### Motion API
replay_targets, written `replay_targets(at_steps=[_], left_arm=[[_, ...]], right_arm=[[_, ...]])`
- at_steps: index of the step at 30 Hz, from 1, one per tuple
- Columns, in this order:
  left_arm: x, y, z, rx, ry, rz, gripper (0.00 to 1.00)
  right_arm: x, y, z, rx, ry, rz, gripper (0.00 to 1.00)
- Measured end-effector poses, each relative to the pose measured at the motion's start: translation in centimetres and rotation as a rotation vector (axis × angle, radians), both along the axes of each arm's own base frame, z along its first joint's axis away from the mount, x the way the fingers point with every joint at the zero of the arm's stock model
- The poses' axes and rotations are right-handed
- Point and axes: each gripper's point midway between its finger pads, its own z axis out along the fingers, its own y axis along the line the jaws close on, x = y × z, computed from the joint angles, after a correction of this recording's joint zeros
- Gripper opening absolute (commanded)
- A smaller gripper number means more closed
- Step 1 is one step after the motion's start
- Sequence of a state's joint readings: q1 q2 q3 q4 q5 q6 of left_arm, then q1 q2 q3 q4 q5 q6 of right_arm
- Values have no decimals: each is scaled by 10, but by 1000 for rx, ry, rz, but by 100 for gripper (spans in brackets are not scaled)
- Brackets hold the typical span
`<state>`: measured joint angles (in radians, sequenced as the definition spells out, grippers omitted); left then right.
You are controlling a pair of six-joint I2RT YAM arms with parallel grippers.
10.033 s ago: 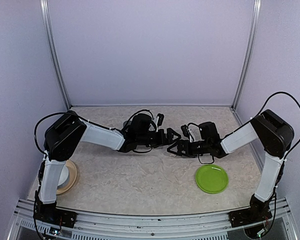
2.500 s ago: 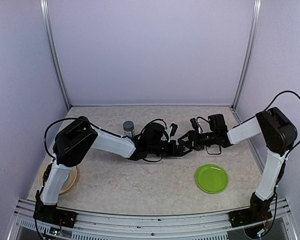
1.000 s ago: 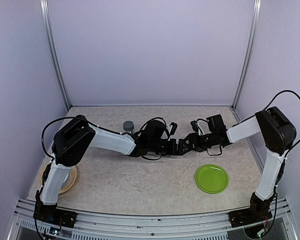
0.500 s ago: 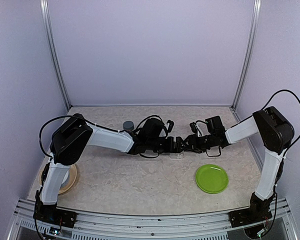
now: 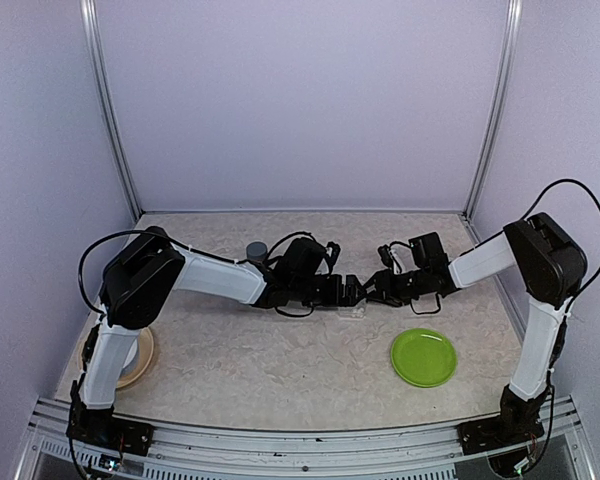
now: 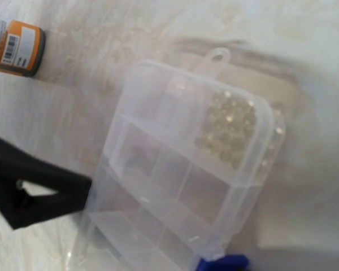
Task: Sort the pills into containers
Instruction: Close the lid of the pill container.
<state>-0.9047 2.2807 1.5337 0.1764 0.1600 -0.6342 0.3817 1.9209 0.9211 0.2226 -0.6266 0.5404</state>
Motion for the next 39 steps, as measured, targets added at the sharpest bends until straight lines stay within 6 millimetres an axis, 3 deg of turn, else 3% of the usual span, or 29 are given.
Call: replay_targets(at_steps=[6,19,32,39], left_arm=[[0,10,-13,47,20,19,92],[1,15,-17,42,45,16,60],[19,28,-23,33,56,52,54],[20,26,-24,27,54,46,45]], right_arm=[[-1,2,0,1,-2,5,48],[-1,3,0,2,-3,6,48],[0,3,0,3,-4,5,45],[-1,3,-1,3,-3,5,44]])
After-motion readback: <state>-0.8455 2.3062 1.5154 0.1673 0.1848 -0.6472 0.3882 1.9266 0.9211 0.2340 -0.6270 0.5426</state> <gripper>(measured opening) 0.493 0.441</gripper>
